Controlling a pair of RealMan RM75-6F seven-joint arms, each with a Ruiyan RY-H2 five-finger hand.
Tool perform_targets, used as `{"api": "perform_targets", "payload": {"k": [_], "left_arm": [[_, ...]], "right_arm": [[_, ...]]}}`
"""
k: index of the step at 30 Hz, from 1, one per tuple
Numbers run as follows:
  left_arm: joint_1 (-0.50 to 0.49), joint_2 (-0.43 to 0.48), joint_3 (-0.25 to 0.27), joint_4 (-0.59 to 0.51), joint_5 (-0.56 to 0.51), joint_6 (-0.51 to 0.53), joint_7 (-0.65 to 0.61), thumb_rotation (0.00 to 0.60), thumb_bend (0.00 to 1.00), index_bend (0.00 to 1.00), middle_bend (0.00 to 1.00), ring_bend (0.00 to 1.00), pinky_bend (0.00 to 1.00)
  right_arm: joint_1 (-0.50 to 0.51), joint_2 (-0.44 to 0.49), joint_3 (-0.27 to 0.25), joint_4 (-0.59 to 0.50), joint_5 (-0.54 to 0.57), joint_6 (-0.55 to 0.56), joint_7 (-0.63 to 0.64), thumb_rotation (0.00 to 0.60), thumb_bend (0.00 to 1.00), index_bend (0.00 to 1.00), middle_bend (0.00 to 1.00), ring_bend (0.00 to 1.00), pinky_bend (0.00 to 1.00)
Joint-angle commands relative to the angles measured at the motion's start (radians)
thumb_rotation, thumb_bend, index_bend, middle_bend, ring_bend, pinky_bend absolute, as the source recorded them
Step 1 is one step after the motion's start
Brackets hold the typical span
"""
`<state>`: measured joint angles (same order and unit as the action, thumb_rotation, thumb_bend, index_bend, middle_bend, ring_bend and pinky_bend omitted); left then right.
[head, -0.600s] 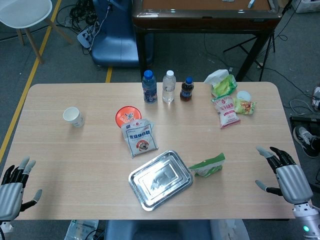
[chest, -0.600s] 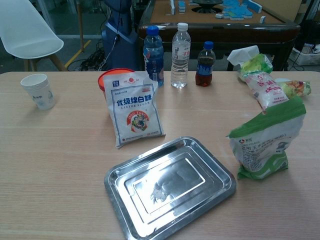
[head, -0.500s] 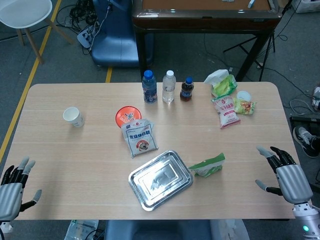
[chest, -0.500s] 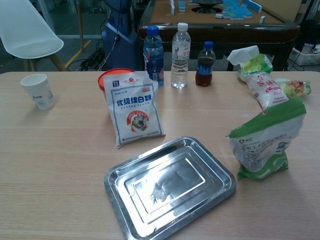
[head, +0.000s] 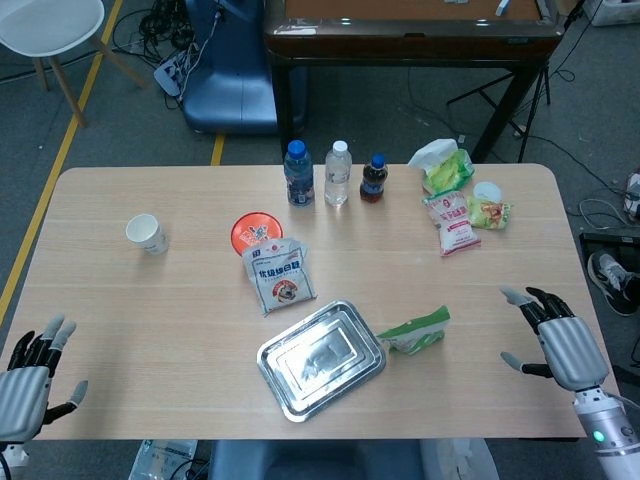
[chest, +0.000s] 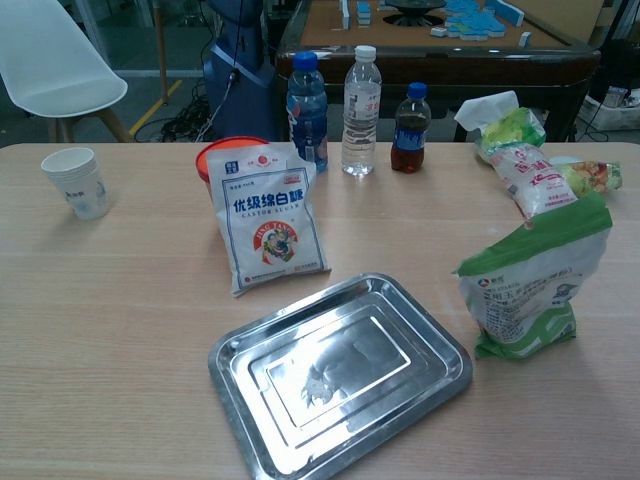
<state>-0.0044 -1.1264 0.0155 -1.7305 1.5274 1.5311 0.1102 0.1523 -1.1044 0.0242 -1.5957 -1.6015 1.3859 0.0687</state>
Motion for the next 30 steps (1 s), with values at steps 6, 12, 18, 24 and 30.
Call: {"api": "perform_targets", "payload": {"k": [6, 12, 18, 24, 30], "left_arm": [[-0.003, 0.006, -0.001, -0.014, 0.006, -0.002, 0.016, 0.6, 0.31, 0.07, 0.0, 0.09, 0.0], [-0.002, 0.007, 0.003, -0.021, 0.006, -0.007, 0.024, 0.6, 0.31, 0.07, 0.0, 0.09, 0.0], [-0.004, 0.012, 0.001, -0.027, 0.01, -0.007, 0.032, 0.6, 0.31, 0.07, 0.0, 0.09, 0.0], [-0.005, 0.016, 0.001, -0.032, 0.009, -0.008, 0.038, 0.6, 0.31, 0.07, 0.0, 0.09, 0.0], [-0.009, 0.016, 0.002, -0.039, 0.012, -0.016, 0.048, 0.6, 0.31, 0.07, 0.0, 0.09, 0.0]], "right_arm": [[0.073, -0.113, 0.003, 0.139, 0.041, -0.129, 0.096, 0.6, 0.04, 0.15, 0.27, 0.14, 0.17], [0.126, -0.199, 0.004, 0.25, 0.052, -0.209, 0.162, 0.6, 0.0, 0.15, 0.26, 0.13, 0.17], [0.174, -0.292, 0.001, 0.355, 0.033, -0.246, 0.24, 0.6, 0.0, 0.15, 0.26, 0.11, 0.15], [0.205, -0.368, -0.016, 0.443, 0.012, -0.266, 0.294, 0.6, 0.0, 0.15, 0.26, 0.11, 0.15], [0.225, -0.446, -0.034, 0.536, -0.003, -0.275, 0.353, 0.6, 0.0, 0.18, 0.26, 0.11, 0.15]]}}
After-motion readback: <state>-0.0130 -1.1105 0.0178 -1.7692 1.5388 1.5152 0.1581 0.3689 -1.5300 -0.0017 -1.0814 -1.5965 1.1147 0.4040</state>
